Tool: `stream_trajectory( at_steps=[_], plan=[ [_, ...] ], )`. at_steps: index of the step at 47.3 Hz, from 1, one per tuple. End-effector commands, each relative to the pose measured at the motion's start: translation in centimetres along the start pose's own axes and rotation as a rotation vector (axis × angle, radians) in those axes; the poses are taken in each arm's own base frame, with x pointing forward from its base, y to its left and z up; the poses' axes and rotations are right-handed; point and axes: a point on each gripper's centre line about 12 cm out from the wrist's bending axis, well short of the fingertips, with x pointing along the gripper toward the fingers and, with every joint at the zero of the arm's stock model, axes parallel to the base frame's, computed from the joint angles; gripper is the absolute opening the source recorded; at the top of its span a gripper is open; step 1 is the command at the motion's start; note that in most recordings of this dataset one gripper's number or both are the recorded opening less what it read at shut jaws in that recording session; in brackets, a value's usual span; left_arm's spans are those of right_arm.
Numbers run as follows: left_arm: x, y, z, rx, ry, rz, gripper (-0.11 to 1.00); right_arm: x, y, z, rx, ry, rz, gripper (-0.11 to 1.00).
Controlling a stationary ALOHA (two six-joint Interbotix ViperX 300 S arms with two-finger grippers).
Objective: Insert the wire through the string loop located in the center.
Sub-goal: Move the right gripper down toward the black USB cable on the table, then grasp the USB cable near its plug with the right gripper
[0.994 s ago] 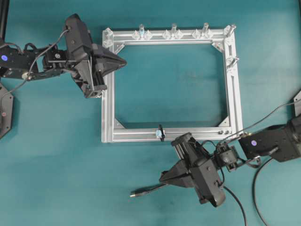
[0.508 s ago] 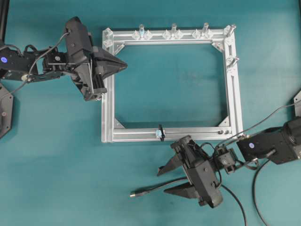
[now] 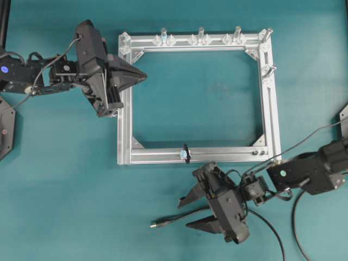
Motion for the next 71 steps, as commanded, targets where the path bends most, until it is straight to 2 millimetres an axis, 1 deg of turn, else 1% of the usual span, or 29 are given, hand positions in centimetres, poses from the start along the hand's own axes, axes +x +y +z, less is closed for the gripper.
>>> stream_trajectory(
  at_steps=[1, 13, 20, 31, 35, 43, 48, 50, 57, 71],
  plan=[
    [-0.3, -0.2, 0.7, -0.002, -0.024, -0.007, 0.0, 0.4, 0.3, 0.9, 0.027, -0.027, 0.007, 0.61],
    [-0.3, -0.2, 0.4, -0.003, -0.017, -0.006, 0.0, 1.3, 0.2, 0.0, 0.051, -0.006, 0.006, 0.61],
    [-0.4, -0.2, 0.2, -0.005, -0.014, -0.006, 0.0, 1.8, 0.1, -0.9, 0.052, 0.016, 0.004, 0.6],
    [-0.4, -0.2, 0.0, -0.008, -0.007, -0.007, 0.0, 1.9, 0.0, -1.4, 0.063, 0.028, -0.003, 0.57],
    [-0.4, -0.2, 0.0, -0.008, -0.007, -0.007, 0.0, 1.9, -0.1, -1.4, 0.067, 0.03, -0.006, 0.51],
    [-0.4, -0.2, -0.1, -0.008, -0.004, -0.007, 0.0, 1.9, -0.1, -1.6, 0.065, 0.04, -0.007, 0.27],
    [-0.4, -0.2, 0.0, -0.008, -0.006, -0.007, 0.0, 1.9, -0.1, -2.0, 0.064, 0.078, -0.012, 0.13],
    [-0.4, -0.2, 0.0, -0.008, -0.006, -0.007, 0.0, 1.8, -0.2, -2.3, 0.065, 0.102, -0.017, 0.08],
    [-0.4, -0.4, -0.1, -0.006, -0.005, -0.012, 0.0, 1.8, -0.2, -2.8, 0.066, 0.156, -0.025, 0.08],
    [-0.4, -0.7, -0.1, -0.003, -0.005, -0.021, 0.0, 1.8, -0.2, -2.7, 0.078, 0.152, -0.026, 0.08]
  ],
)
